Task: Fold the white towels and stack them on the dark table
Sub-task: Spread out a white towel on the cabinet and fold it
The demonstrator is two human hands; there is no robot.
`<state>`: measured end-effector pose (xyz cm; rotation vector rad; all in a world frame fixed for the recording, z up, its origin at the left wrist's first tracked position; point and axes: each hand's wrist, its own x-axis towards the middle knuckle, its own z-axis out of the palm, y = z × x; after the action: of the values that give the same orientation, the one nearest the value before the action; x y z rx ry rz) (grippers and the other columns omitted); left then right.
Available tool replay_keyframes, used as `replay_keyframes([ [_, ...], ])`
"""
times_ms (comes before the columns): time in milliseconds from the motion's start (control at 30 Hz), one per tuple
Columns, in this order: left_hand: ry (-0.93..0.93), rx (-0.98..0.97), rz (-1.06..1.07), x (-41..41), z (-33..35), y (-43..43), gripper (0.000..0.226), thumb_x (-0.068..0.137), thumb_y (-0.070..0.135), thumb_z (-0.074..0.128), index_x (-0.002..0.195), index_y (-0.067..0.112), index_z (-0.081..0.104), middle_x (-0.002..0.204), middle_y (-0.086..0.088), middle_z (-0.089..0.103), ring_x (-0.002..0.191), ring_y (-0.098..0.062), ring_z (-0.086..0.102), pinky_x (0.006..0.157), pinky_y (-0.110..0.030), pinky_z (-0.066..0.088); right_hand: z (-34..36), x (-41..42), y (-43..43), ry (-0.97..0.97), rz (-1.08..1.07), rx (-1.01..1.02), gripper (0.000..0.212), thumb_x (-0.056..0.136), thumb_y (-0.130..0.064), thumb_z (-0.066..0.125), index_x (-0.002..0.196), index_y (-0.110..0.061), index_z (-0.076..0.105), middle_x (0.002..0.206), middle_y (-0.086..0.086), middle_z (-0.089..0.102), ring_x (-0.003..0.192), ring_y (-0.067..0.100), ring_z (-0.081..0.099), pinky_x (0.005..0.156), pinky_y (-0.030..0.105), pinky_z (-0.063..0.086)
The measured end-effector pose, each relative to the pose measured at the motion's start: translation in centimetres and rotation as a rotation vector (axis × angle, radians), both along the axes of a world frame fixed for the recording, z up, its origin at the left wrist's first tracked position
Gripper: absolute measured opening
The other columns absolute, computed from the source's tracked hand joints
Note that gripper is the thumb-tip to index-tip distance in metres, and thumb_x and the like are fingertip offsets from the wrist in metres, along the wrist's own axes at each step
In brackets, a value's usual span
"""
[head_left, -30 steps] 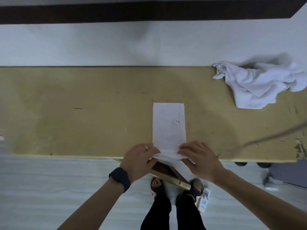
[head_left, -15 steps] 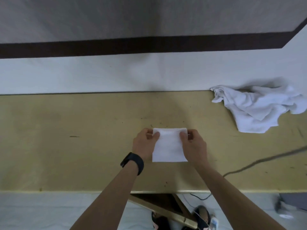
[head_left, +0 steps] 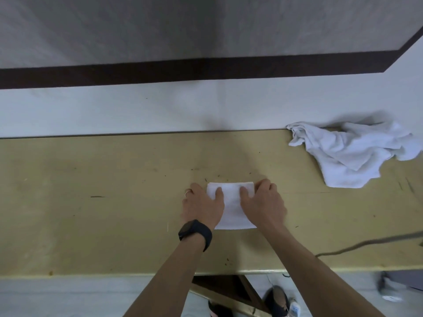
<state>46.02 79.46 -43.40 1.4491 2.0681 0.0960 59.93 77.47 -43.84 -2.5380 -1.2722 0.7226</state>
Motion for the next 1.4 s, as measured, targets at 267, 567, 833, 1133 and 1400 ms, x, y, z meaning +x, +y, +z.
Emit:
replay_keyframes([
  [267, -0.232, -0.136, 0.115, 0.4, 0.6, -0.1, 0.030, 0.089, 0.028, 0.057, 0.114, 0.012, 0.051, 0.115, -0.007, 0.051, 0.098, -0.024, 0.054, 0.083, -0.037, 0.049, 0.7, -0.4, 1.3, 0.340, -0.184, -0.259, 0.049, 0.081, -0.032, 0.067, 0.120, -0.007, 0.049, 0.105, 0.007, 0.060, 0.102, 0.030, 0.062, 0.075, 0.037, 0.048],
  [567, -0.761, 0.229, 0.318, -6.4, 14.2, -1.8, 0.039, 0.085, 0.020, 0.072, 0.120, 0.017, 0.056, 0.108, 0.000, 0.066, 0.097, -0.019, 0.063, 0.077, -0.030, 0.051, 14.3, -2.6, 2.3, 0.794, 0.020, 0.234, 0.017, 0.079, -0.019, 0.077, 0.080, -0.014, 0.061, 0.072, -0.003, 0.057, 0.071, 0.016, 0.050, 0.060, 0.027, 0.036],
  [833, -0.631, 0.844, 0.328, -19.2, 39.5, -11.4, 0.012, 0.092, 0.029, 0.065, 0.091, 0.018, 0.070, 0.086, 0.010, 0.072, 0.079, -0.005, 0.064, 0.067, -0.017, 0.049, 41.2, -14.7, -1.5, 0.933, 0.643, 0.484, 0.006, 0.087, -0.025, 0.071, 0.090, -0.025, 0.076, 0.089, -0.012, 0.075, 0.088, 0.012, 0.068, 0.075, 0.029, 0.051],
  [1133, -0.389, 1.165, 0.612, -40.7, 56.5, -38.0, 0.033, 0.083, 0.015, 0.068, 0.107, 0.035, 0.060, 0.095, -0.001, 0.069, 0.082, -0.013, 0.067, 0.076, -0.031, 0.056, 60.3, -41.0, -21.0, 0.963, 1.332, 0.569, 0.024, 0.087, -0.028, 0.072, 0.064, -0.031, 0.066, 0.060, -0.021, 0.061, 0.058, -0.002, 0.055, 0.057, 0.013, 0.037],
  [1400, -0.078, 1.017, 0.766, -56.2, 57.5, -69.1, 0.017, 0.082, 0.025, 0.077, 0.098, 0.028, 0.073, 0.078, 0.010, 0.066, 0.079, -0.015, 0.069, 0.076, -0.032, 0.055, 60.7, -63.5, -46.3, 0.796, 1.980, 0.455, 0.010, 0.080, -0.034, 0.077, 0.080, -0.029, 0.069, 0.078, -0.006, 0.070, 0.071, 0.008, 0.064, 0.068, 0.031, 0.049],
])
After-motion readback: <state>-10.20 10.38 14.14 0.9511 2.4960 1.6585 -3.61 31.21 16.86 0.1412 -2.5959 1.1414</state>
